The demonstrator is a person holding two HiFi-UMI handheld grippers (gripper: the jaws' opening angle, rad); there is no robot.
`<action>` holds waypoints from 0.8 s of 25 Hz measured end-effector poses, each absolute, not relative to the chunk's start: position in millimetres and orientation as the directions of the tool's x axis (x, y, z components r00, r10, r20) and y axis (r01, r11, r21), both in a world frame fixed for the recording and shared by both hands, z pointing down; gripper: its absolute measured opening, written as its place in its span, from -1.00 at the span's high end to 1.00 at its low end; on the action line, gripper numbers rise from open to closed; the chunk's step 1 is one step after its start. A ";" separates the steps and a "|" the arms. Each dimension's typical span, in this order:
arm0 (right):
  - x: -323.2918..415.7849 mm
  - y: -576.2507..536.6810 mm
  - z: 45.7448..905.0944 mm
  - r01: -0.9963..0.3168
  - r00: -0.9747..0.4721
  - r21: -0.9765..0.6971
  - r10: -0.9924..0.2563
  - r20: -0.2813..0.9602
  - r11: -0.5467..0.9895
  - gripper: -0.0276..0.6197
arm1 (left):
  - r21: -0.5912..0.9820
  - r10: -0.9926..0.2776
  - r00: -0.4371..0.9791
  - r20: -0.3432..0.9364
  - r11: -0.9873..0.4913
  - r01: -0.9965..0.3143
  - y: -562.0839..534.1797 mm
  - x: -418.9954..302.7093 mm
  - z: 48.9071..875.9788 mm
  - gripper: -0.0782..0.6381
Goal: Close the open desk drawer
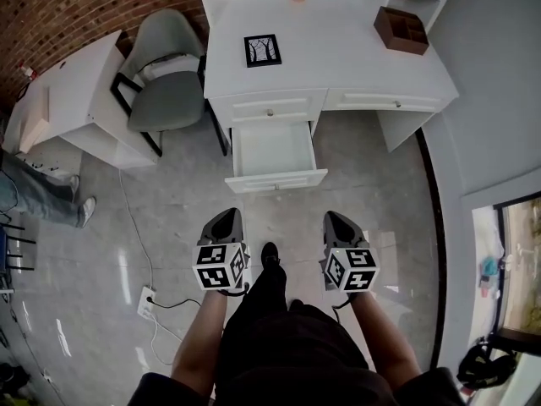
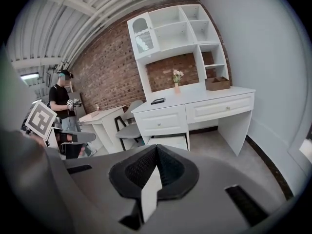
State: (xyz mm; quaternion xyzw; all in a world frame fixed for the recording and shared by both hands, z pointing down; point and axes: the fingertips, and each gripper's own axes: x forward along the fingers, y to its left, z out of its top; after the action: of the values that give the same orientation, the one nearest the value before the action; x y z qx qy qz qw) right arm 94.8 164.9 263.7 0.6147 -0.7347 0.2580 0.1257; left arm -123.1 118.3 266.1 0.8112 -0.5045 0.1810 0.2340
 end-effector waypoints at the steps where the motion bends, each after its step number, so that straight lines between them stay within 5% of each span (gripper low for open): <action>1: 93.8 154.0 265.9 -0.968 -0.207 -0.228 -0.837 0.507 0.102 0.90 | 0.199 -0.728 0.428 0.535 -0.384 -0.902 107.6 -124.4 268.5 0.76; 20: 92.4 58.1 307.5 -0.975 -0.168 -0.215 -0.823 0.543 0.058 0.90 | 0.234 -0.668 0.462 0.583 -0.406 -0.883 12.3 -125.5 319.3 0.76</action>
State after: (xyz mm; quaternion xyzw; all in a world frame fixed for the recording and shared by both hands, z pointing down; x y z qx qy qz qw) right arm 92.4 58.1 307.5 0.6296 -0.7139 0.2731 0.1392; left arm -125.5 12.3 319.3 0.8134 -0.4768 0.2040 0.2635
